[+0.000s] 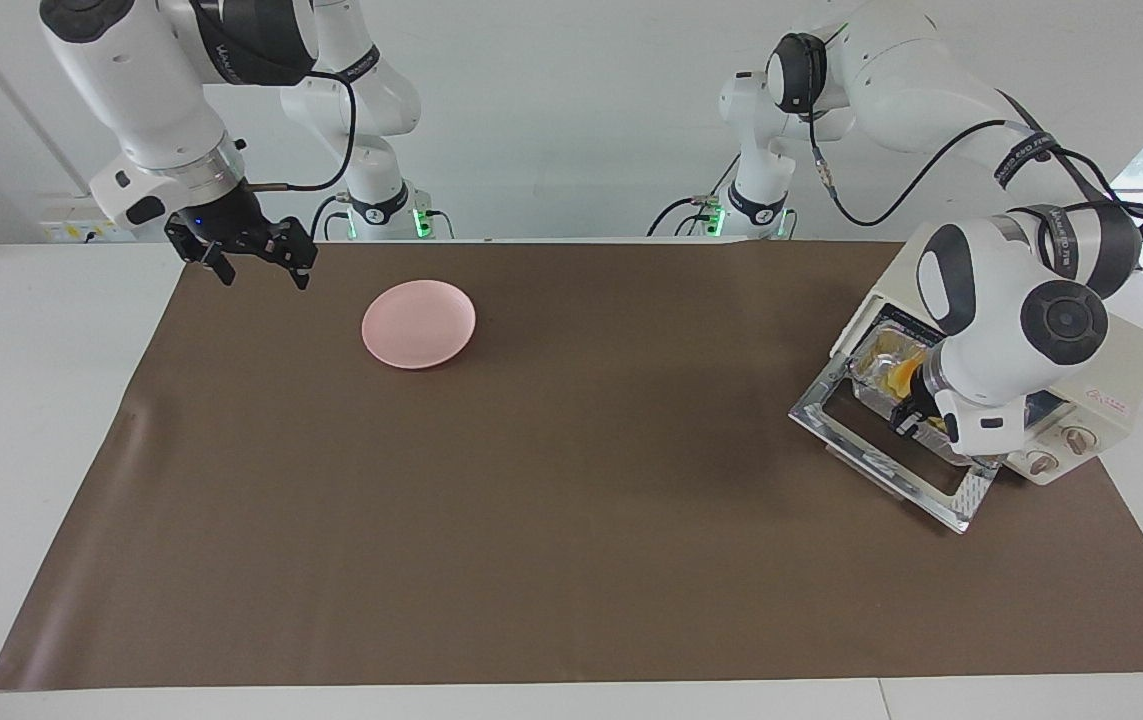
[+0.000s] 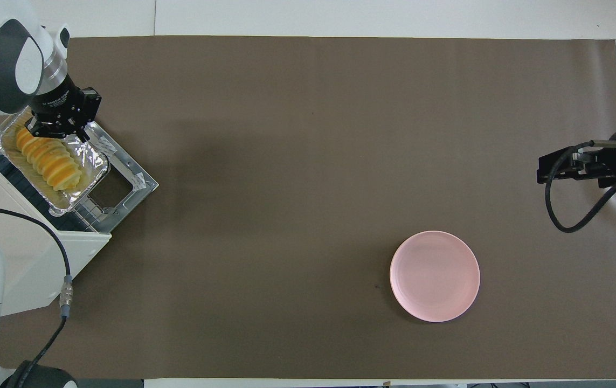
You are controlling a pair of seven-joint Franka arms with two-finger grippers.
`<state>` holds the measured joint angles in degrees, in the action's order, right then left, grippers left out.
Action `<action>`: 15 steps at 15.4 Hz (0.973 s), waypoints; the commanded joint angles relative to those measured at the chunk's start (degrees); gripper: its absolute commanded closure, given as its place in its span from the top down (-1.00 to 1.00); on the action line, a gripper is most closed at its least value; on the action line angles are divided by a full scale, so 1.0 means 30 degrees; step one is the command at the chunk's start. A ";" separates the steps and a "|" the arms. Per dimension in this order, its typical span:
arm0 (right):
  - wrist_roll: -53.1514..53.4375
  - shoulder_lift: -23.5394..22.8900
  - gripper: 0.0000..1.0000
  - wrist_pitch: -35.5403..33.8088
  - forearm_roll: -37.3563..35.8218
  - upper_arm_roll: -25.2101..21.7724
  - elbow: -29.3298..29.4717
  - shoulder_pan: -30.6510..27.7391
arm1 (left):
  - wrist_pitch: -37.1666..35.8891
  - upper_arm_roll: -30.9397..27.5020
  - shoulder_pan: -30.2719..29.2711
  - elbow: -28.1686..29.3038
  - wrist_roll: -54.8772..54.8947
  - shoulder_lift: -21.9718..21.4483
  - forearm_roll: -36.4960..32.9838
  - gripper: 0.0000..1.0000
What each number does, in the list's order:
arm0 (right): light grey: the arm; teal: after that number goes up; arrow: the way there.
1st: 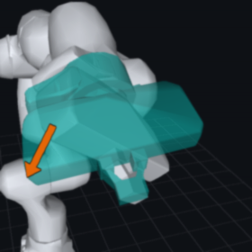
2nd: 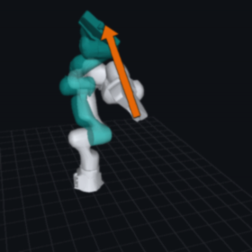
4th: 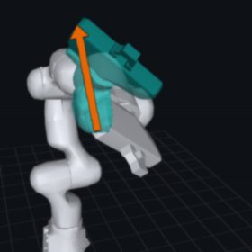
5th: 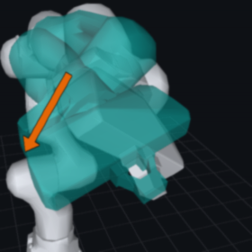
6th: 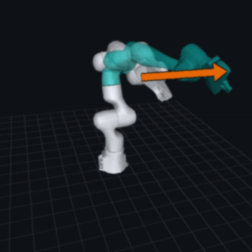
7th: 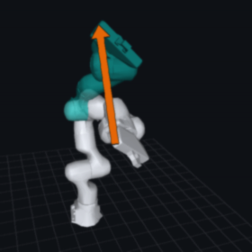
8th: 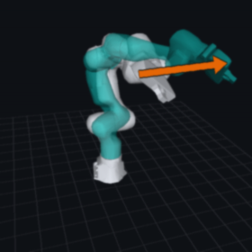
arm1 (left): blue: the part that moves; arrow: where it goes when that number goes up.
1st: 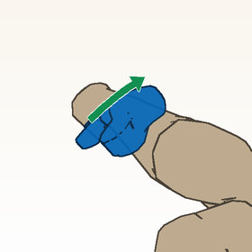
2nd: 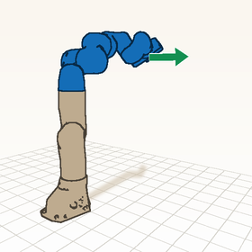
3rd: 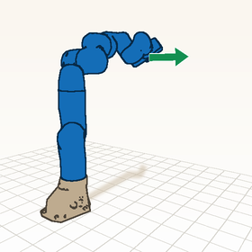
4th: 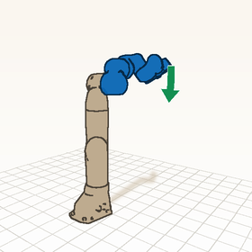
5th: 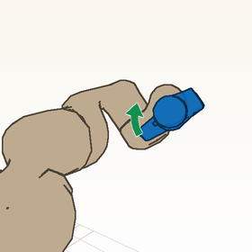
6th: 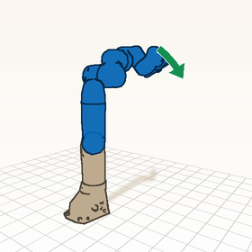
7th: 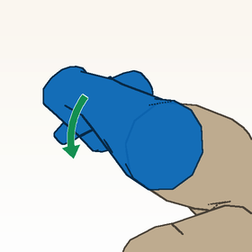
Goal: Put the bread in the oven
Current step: 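Carry the foil tray with the left gripper into the oven, then release the tray inside the oven and raise the left gripper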
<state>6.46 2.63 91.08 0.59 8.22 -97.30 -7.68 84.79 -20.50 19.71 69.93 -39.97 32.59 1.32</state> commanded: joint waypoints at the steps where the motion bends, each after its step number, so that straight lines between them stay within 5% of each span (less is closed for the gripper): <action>1: -0.0219 0.0208 1.00 -0.0330 -0.0284 0.0160 0.0030 -0.0195 | 0.0975 -0.0169 0.0255 0.2410 0.0024 -0.1429 -0.0731 -1.00; 8: -0.0219 0.0208 1.00 -0.0330 -0.0284 0.0160 0.0030 -0.0195 | 0.2938 -0.0169 0.0430 0.6277 0.0228 -0.3099 -0.2254 -1.00; 15: -0.0219 0.0208 1.00 -0.0330 -0.0284 0.0160 0.0030 -0.0195 | 0.2177 -0.0198 0.0812 0.6837 -0.0007 -0.3422 -0.2754 -1.00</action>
<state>6.46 2.63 91.08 0.59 8.22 -97.30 -7.68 91.37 -20.62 21.16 87.68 -39.68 24.72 -5.17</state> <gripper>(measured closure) 0.000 0.982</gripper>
